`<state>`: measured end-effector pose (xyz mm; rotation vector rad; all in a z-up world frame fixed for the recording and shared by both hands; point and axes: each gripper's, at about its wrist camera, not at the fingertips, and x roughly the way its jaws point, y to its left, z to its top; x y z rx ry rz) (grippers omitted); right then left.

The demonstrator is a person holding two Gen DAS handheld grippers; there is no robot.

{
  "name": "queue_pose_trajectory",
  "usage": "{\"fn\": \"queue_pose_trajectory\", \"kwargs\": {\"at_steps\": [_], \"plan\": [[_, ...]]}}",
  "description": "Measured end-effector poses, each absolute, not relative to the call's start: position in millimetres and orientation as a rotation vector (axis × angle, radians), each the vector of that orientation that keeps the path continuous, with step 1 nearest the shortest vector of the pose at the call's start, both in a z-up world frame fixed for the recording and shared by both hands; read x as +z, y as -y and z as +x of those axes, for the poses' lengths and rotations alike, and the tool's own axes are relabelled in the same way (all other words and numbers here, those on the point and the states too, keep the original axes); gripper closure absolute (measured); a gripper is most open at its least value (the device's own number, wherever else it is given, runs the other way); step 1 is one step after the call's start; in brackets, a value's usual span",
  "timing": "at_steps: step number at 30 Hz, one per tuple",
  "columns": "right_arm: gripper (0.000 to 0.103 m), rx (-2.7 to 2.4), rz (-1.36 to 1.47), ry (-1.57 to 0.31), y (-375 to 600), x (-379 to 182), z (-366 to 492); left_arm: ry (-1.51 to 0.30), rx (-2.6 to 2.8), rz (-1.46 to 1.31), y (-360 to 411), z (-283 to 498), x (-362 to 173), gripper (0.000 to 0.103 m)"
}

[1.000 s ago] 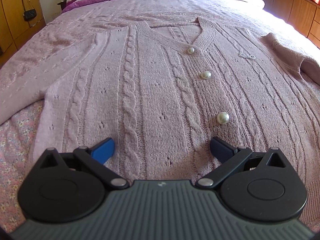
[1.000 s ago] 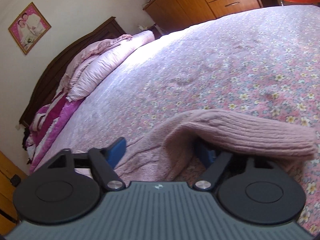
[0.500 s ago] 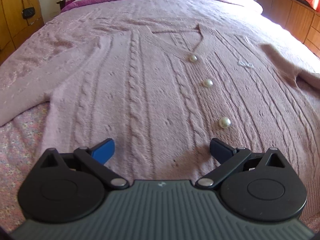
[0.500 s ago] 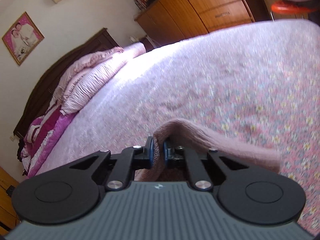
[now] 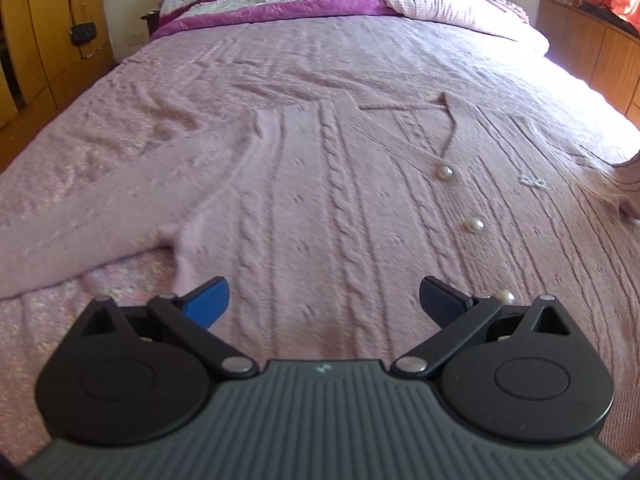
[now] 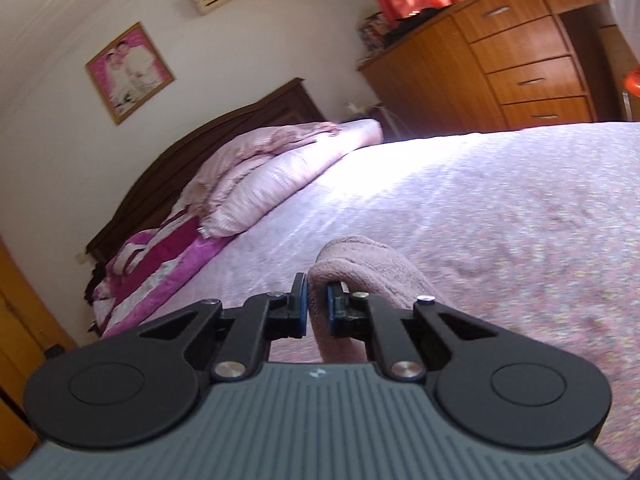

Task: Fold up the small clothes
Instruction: 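Carry the held sleeve across the cardigan front and open the right tool, then reach the left tool to the other sleeve cuff and grasp it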

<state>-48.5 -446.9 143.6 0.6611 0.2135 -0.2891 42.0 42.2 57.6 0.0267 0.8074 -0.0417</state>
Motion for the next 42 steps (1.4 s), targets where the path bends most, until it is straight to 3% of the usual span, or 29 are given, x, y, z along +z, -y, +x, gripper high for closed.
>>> {"fn": "queue_pose_trajectory", "kwargs": {"at_steps": [17,30,32,34,36,42], "plan": [[0.093,0.050,0.521,-0.235,234.4,199.5,25.3,-0.752,0.033,-0.033,-94.4,33.5,77.2,0.000],[0.092,0.243,0.483,-0.572,82.7,85.1,67.4,-0.776,0.067,-0.077,-111.8,24.4,64.0,0.000],[0.083,0.258,0.497,-0.609,73.1,73.5,65.2,-0.778,0.068,-0.072,-111.3,24.5,62.5,0.000],[0.063,0.271,0.499,-0.633,66.7,66.8,60.9,-0.778,0.065,-0.065,-109.5,25.5,62.2,0.000],[0.052,0.291,0.507,-0.644,67.9,63.4,55.2,-0.774,0.060,-0.056,-106.2,26.3,62.1,0.000],[0.039,0.333,0.528,-0.675,93.5,71.1,46.5,-0.765,0.039,-0.020,-90.3,33.3,64.1,0.000]]}}
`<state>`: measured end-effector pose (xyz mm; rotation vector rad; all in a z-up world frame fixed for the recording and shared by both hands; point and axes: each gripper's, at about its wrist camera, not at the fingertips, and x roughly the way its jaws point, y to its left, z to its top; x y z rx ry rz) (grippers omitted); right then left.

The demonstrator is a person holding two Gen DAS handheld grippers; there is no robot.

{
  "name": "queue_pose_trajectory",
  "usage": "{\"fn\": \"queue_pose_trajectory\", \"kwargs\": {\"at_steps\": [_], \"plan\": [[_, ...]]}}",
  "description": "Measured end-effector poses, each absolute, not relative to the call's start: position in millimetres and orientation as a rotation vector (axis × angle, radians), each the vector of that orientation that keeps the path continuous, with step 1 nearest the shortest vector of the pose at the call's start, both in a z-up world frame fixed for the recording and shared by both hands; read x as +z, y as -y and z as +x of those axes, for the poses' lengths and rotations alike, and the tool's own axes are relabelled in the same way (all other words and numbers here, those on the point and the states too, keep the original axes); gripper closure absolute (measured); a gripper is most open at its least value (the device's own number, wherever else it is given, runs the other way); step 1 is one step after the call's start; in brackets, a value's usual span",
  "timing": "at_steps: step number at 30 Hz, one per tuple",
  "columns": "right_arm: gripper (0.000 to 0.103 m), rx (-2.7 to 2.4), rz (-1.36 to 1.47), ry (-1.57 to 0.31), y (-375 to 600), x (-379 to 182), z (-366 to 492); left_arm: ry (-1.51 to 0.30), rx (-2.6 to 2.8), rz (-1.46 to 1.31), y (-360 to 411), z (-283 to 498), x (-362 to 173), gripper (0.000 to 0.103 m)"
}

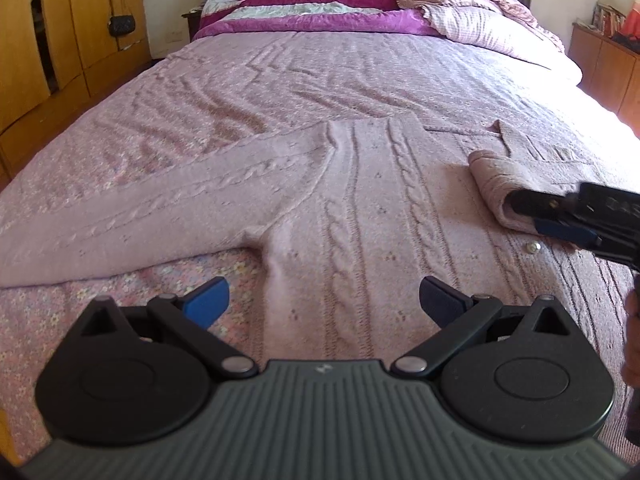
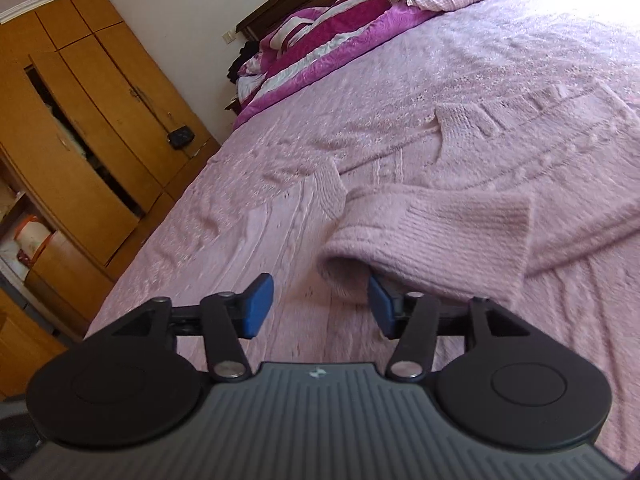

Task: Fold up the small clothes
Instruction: 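Reach the left tool to the other sleeve cuff and grasp it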

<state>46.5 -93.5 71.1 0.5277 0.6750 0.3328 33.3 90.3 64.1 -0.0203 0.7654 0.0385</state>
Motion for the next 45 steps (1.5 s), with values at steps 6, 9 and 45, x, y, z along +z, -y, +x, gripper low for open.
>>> {"fn": "queue_pose_trajectory", "kwargs": {"at_steps": [6,9,45], "plan": [[0.027,0.352,0.434,-0.647,125.9,83.8,15.9,-0.729,-0.014,0.062,-63.2,41.5,70.3,0.000],[0.020,0.294,0.358,-0.590,144.0,86.2,-1.1,-0.689,-0.021,0.086,-48.1,46.9,73.8,0.000],[0.012,-0.120,0.025,-0.563,207.6,28.0,-0.9,-0.449,-0.330,0.812,128.7,84.7,11.9,0.056]]}}
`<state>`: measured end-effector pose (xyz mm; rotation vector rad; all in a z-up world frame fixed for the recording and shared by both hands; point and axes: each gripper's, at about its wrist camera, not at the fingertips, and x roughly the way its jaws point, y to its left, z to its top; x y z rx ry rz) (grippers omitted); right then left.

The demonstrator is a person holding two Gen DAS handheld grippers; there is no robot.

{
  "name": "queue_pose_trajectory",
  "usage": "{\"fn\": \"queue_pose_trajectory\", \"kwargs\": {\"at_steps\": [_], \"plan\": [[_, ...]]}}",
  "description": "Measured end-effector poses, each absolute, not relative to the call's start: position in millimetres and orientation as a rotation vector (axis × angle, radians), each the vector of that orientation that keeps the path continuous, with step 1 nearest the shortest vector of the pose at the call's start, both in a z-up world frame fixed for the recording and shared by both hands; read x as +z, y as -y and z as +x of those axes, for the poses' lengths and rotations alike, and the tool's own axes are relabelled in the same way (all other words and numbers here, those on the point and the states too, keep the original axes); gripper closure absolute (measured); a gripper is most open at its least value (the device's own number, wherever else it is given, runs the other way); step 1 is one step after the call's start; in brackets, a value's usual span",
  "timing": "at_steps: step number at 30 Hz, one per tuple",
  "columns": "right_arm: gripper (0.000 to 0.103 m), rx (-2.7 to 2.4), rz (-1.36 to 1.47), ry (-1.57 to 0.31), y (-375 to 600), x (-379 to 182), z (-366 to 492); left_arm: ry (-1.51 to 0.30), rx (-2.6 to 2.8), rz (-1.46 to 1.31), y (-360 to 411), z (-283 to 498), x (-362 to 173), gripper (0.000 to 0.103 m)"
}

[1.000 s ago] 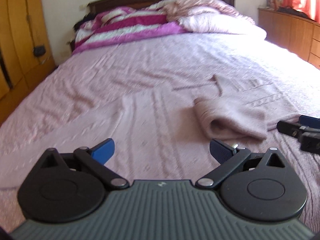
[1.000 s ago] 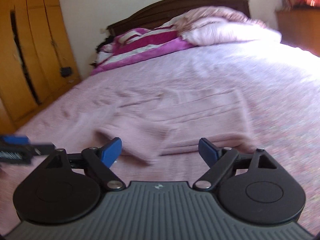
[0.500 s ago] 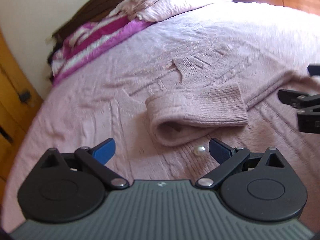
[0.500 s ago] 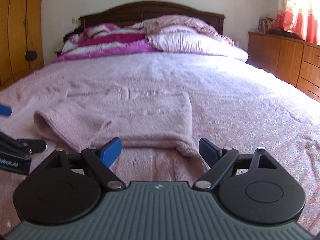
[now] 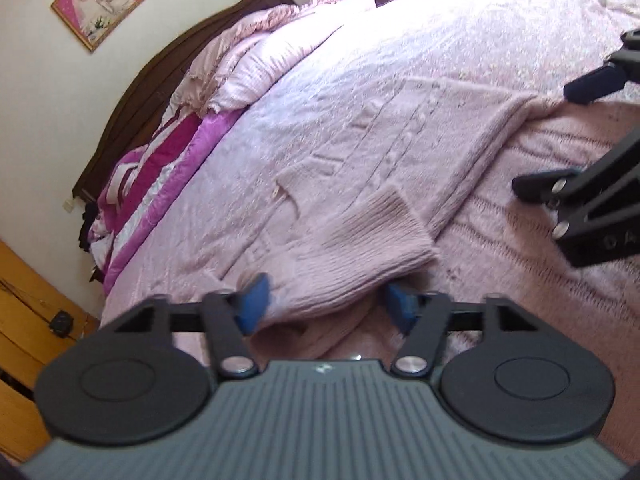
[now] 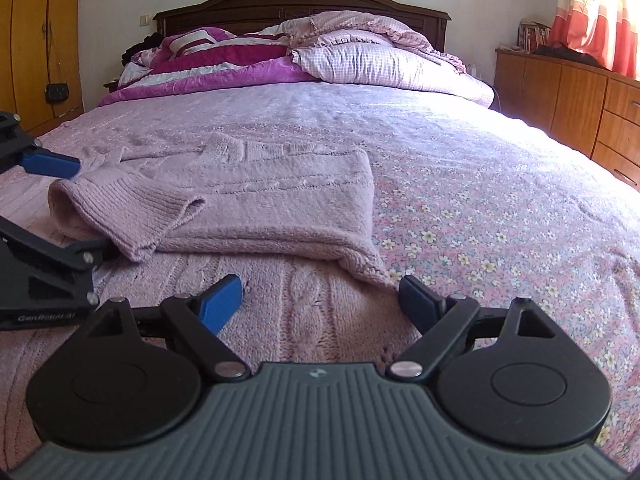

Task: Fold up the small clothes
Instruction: 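Reach the left tool to the other sleeve cuff and grasp it, then lay the held sleeve across the cardigan front and open the left tool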

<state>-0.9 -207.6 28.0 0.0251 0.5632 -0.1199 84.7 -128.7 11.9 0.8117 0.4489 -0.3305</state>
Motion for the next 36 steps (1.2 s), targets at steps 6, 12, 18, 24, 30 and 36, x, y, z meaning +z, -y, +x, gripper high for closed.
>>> {"fn": "queue_pose_trajectory", "kwargs": {"at_steps": [6,12,18,24,30,36], "plan": [[0.011,-0.121,0.033,-0.559,209.3,25.3,-0.1,-0.446,-0.331,0.644,123.1,90.1,30.9,0.093],[0.010,-0.123,0.033,-0.561,210.5,22.3,1.2,-0.432,-0.197,0.425,83.1,105.6,72.2,0.093],[0.010,-0.126,0.028,-0.562,211.5,20.5,3.1,-0.462,-0.033,0.286,32.2,112.3,82.2,0.093],[0.010,-0.128,0.021,-0.565,212.5,19.5,5.0,-0.587,0.107,0.158,-20.5,113.8,62.9,0.090],[0.009,-0.129,0.017,-0.574,212.3,19.8,6.3,-0.712,0.075,0.098,-38.2,105.9,37.7,0.076],[0.009,-0.119,0.019,-0.604,214.6,26.1,9.0,-0.701,0.071,0.095,-54.7,88.2,44.9,0.063]]}}
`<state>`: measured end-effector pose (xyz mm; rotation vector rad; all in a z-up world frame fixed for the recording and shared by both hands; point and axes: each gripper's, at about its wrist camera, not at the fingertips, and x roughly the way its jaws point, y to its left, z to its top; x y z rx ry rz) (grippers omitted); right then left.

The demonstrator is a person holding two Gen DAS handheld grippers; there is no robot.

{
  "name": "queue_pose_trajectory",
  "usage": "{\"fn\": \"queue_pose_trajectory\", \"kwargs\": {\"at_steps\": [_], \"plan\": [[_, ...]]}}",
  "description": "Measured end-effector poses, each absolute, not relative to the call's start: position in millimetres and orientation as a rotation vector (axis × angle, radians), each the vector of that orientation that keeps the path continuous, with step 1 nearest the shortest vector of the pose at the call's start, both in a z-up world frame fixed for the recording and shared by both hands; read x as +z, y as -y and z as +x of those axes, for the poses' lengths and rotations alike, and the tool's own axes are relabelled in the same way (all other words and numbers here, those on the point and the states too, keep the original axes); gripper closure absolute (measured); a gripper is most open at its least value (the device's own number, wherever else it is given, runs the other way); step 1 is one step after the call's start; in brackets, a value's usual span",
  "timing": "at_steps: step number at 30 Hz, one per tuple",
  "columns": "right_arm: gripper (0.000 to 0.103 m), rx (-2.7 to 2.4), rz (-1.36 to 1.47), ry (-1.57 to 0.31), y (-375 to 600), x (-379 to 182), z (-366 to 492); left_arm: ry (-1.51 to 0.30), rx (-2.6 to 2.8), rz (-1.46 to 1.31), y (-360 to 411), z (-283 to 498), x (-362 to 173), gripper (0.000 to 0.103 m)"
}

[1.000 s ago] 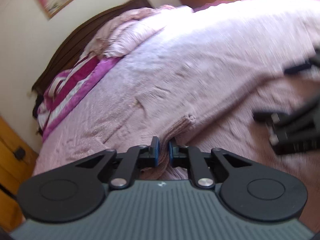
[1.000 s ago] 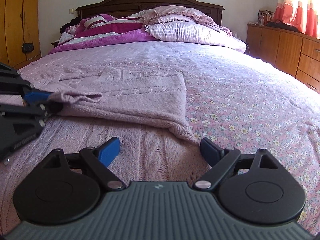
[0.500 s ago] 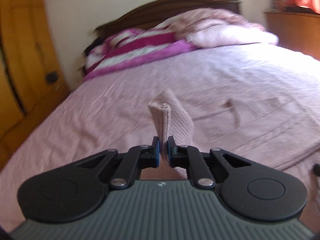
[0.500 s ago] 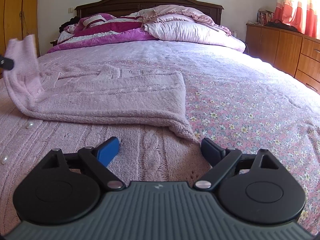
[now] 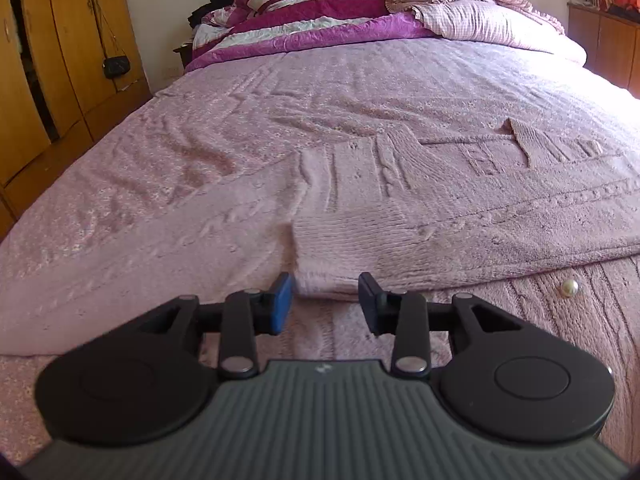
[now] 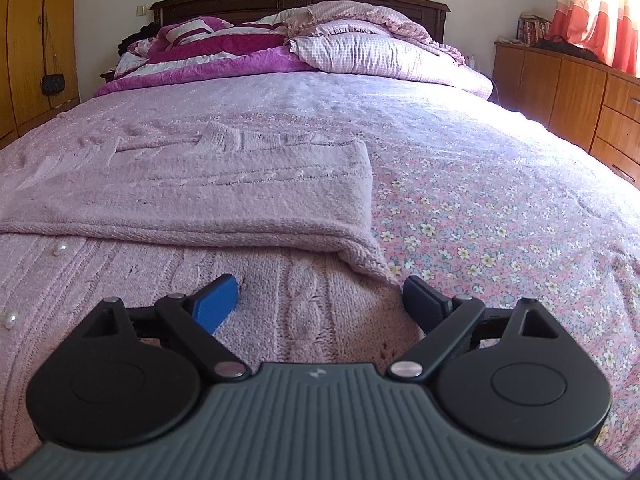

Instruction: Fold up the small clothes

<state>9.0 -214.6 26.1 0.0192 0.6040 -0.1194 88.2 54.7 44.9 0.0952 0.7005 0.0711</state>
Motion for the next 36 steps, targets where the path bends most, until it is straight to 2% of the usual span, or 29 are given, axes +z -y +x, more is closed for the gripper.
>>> {"fn": "queue_pose_trajectory", "kwargs": {"at_steps": [5,15,26,27,28,29,32,33,34,36], "plan": [[0.009,-0.070,0.062,-0.614,219.8,49.4,5.7,-0.671,0.039,0.020,-75.8,89.6,55.7,0.054],[0.009,0.028,0.202,-0.607,237.0,93.3,55.7,-0.689,0.044,-0.017,-88.2,136.2,46.5,0.053],[0.011,-0.123,0.272,-0.643,266.0,54.5,140.2,-0.692,-0.041,-0.062,-86.3,152.2,30.9,0.055],[0.013,-0.127,0.276,-0.649,266.6,49.3,142.7,-0.689,-0.043,-0.055,-84.4,152.4,29.7,0.060],[0.018,-0.129,0.275,-0.652,266.5,44.3,144.4,-0.687,-0.057,-0.045,-82.4,152.6,28.7,0.068],[0.020,-0.132,0.270,-0.652,266.6,40.6,145.2,-0.688,-0.078,-0.041,-79.6,153.3,27.7,0.086],[0.045,-0.110,0.265,-0.626,266.7,37.7,143.9,-0.671,-0.100,-0.009,-71.9,151.8,30.2,0.090],[0.063,-0.115,0.259,-0.617,266.1,38.6,143.2,-0.655,-0.100,-0.001,-70.3,151.0,32.5,0.090],[0.088,-0.123,0.244,-0.601,265.2,40.2,142.2,-0.635,-0.098,-0.002,-69.6,150.2,36.0,0.090],[0.092,-0.115,0.233,-0.560,264.4,45.0,138.2,-0.576,-0.093,-0.015,-71.2,148.3,46.9,0.091]]}}
